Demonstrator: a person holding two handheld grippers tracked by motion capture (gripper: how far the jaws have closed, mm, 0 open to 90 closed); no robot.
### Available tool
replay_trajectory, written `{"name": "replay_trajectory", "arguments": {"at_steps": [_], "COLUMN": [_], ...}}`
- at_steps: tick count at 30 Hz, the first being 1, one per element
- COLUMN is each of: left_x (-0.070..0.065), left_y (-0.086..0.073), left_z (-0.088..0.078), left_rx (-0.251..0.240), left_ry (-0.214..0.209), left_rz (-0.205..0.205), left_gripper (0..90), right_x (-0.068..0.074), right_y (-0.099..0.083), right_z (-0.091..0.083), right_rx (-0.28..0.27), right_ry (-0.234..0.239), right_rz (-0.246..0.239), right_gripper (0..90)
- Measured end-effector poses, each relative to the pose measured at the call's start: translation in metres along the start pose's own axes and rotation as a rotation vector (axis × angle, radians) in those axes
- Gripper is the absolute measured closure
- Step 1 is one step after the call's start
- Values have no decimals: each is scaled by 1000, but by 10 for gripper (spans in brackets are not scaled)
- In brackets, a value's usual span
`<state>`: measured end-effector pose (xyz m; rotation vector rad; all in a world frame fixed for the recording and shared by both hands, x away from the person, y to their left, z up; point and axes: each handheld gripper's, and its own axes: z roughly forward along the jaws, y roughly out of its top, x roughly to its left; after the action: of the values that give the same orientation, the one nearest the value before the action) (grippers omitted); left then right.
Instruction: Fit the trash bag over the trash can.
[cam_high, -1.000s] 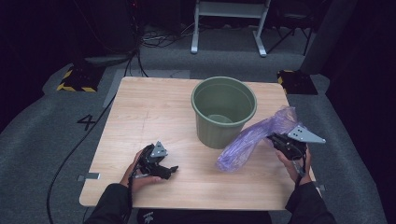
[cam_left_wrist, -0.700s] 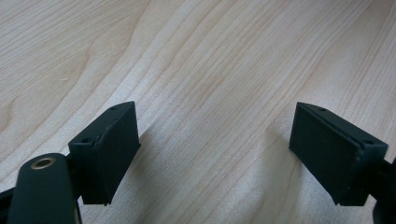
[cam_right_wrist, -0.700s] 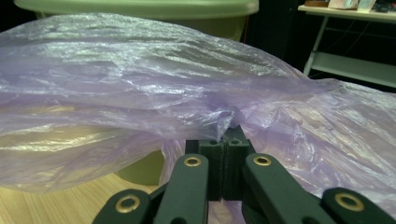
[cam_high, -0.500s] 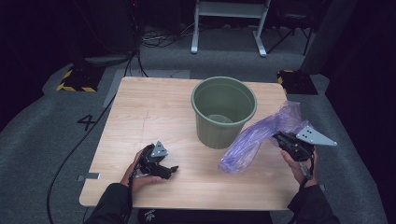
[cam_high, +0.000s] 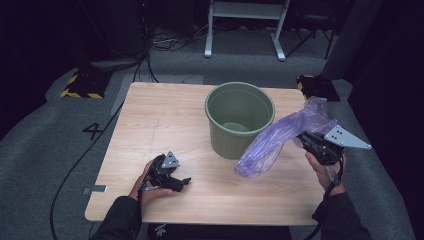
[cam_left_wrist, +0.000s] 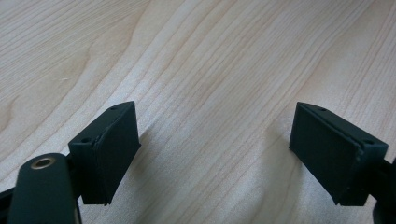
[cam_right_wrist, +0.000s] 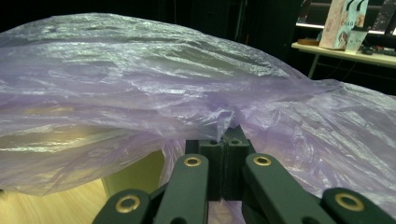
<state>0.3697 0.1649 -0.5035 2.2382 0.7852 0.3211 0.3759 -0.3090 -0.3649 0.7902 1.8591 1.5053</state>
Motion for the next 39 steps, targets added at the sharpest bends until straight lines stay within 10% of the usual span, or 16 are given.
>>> {"name": "replay_trajectory", "arguments": {"at_steps": [26, 39], "left_x": [0, 2], "left_y": [0, 1], "left_z": [0, -1], "left_rx": [0, 13], "left_ry": [-3, -22], "left_rz": [4, 17], "left_gripper": [152, 152], "right_x": [-3, -11], "right_y": [46, 57], "right_z": [39, 60], "right_rx": [0, 33], "right_ry": [-58, -169], "right_rz": [-45, -52], "right_gripper": [900, 900]}}
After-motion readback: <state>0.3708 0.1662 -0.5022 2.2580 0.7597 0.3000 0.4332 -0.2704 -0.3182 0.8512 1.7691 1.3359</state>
